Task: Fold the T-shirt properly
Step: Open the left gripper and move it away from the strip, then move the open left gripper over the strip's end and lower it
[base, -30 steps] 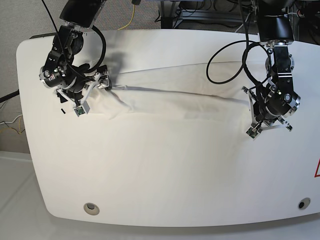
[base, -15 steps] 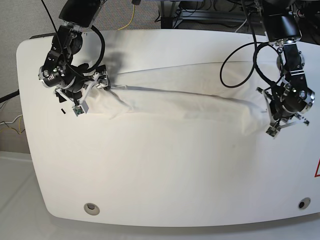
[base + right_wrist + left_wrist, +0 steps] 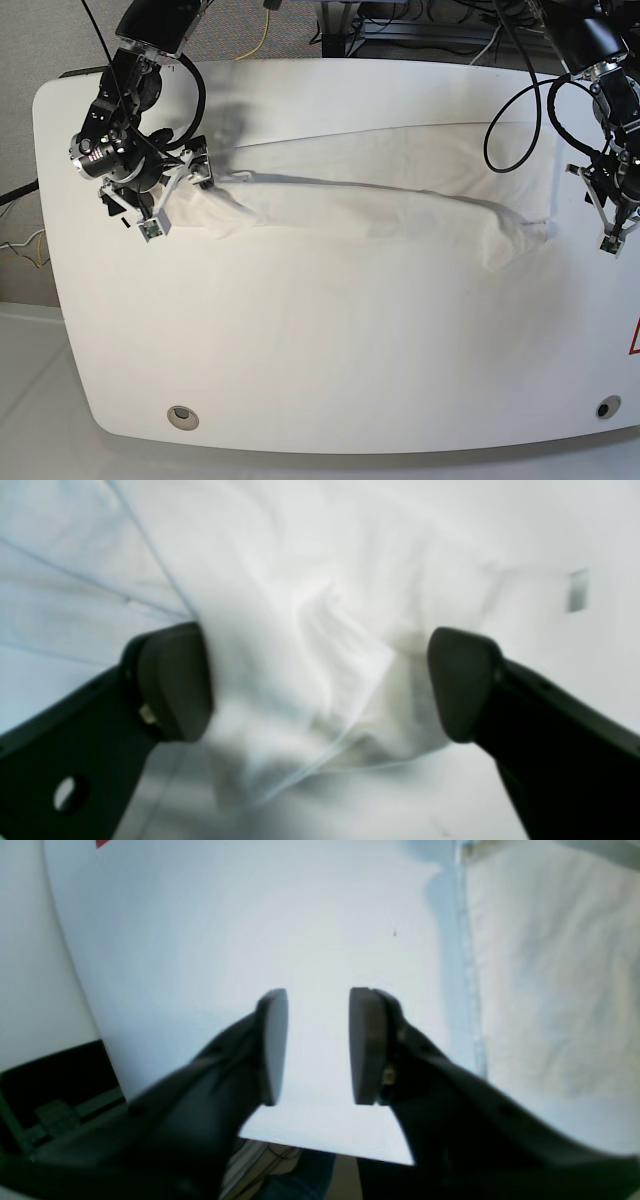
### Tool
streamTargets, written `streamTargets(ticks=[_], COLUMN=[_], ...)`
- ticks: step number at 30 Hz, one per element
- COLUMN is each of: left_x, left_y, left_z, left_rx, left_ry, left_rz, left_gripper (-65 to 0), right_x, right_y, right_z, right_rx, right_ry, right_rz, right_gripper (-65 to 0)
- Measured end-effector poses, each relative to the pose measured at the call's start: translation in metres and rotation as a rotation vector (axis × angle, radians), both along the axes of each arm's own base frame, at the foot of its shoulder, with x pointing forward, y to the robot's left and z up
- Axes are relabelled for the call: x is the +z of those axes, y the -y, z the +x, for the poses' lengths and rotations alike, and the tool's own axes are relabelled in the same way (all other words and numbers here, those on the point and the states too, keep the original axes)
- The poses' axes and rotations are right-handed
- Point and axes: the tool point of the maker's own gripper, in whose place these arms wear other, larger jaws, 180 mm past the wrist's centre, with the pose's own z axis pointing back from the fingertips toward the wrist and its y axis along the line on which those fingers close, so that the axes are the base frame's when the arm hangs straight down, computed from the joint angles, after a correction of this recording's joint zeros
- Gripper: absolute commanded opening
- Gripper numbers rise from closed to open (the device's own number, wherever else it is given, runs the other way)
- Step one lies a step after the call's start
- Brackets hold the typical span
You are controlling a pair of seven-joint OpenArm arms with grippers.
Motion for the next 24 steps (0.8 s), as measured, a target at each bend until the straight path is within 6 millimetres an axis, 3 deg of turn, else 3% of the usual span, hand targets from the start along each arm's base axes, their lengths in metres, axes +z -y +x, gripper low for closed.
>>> streamTargets(ticks=[6, 16, 24], left_x=[-0.004, -0.012, -0.05], left_y=[-0.003, -0.01, -0.005], left_z=[-0.007, -0.02, -0.026], left_rx=[0.008, 0.058, 0.085], left_ry=[-0.018, -0.016, -0.067], left_rz=[0.002, -0.023, -0.134], left_gripper=[-39.3, -39.3, -39.3], right_x=[0.02, 0.025, 0.023], right_y=[0.003, 0.013, 0.015], right_z=[0.008, 0.007, 0.003], right_rx=[0.002, 0.004, 0.005], right_ry=[0.034, 0.041, 0.03], right_rz=[-0.039, -0.074, -0.081], right_gripper=[-0.8, -0.8, -0.8])
